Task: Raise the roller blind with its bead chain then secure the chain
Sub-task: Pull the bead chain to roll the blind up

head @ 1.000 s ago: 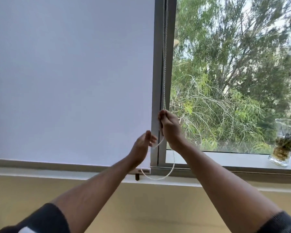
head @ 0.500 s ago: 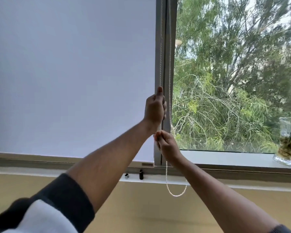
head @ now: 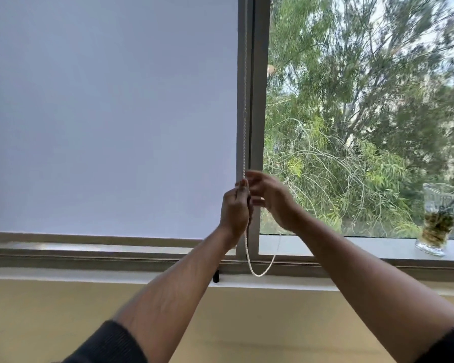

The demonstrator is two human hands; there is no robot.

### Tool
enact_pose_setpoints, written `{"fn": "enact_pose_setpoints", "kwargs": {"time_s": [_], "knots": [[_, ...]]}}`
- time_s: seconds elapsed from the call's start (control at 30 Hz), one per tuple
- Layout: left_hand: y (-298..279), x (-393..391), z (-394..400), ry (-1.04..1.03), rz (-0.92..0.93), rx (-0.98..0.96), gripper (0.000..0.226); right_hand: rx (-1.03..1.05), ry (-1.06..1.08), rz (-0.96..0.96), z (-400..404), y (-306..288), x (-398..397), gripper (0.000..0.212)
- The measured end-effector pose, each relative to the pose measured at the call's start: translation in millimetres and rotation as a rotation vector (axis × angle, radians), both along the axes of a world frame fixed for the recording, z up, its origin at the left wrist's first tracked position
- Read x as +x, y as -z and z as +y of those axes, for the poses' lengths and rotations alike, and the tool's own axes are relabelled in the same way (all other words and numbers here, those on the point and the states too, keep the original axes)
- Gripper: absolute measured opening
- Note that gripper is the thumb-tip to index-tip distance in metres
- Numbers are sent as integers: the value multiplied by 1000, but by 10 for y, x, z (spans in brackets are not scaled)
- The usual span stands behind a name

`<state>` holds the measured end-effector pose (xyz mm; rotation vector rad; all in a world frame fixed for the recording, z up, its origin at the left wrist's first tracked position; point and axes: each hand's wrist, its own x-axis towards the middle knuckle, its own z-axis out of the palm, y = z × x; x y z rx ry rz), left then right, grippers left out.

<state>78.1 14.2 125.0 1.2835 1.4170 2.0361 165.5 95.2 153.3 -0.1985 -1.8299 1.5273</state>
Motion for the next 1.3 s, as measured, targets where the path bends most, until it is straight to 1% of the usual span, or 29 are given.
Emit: {"fn": "enact_pose_setpoints", "kwargs": {"time_s": [0.07, 0.13, 0.17, 0.23, 0.3, 0.4, 0.5, 0.63, 0.73, 0.8, 0.87, 0.9, 1.03, 1.13, 1.17, 1.3], "knots": [[56, 27, 7, 14, -9, -33, 63, -51, -34, 113, -58, -344, -70, 32], [134, 58, 19, 48, -49, -58, 59, -97, -53, 242, -153, -622, -148, 30], [187, 76, 26, 67, -65, -62, 58, -119, -15, 292, -196, -698, -187, 28], [299, 108, 38, 87, -68, -90, 57, -136, 105, 343, -236, -697, -269, 26], [415, 75, 73, 89, -67, -127, 53, -160, 146, 355, -270, -549, -317, 28], [430, -51, 91, 70, -71, -179, 52, -167, 149, 336, -236, -373, -379, 28], [323, -222, 6, 38, -2, -172, 62, -152, 177, 325, -234, -233, -388, 30], [-187, -282, -8, 34, 30, -110, 71, -158, 137, 322, -244, -76, -376, 32], [-672, -185, 17, 56, 19, -17, 61, -115, 161, 315, -271, 24, -402, 33], [-926, -121, 35, 92, 38, 11, 53, -113, 178, 297, -283, 93, -419, 36], [-1082, -64, 69, 106, 57, 18, 47, -81, 197, 274, -287, 145, -421, 37], [-1129, -35, 82, 122, 28, 28, 44, -62, 206, 269, -282, 161, -417, 38], [-1096, -5, 87, 211, -100, 87, 48, 11, 213, 266, -228, 206, -373, 40], [-896, -37, 46, 236, -134, 131, 51, 130, 223, 176, -177, 311, -311, 39], [-823, -43, 35, 231, -132, 135, 51, 143, 191, 138, -161, 354, -279, 38], [-612, -60, 29, 209, -112, 125, 52, 155, -76, 28, -72, 334, -90, 34]]}}
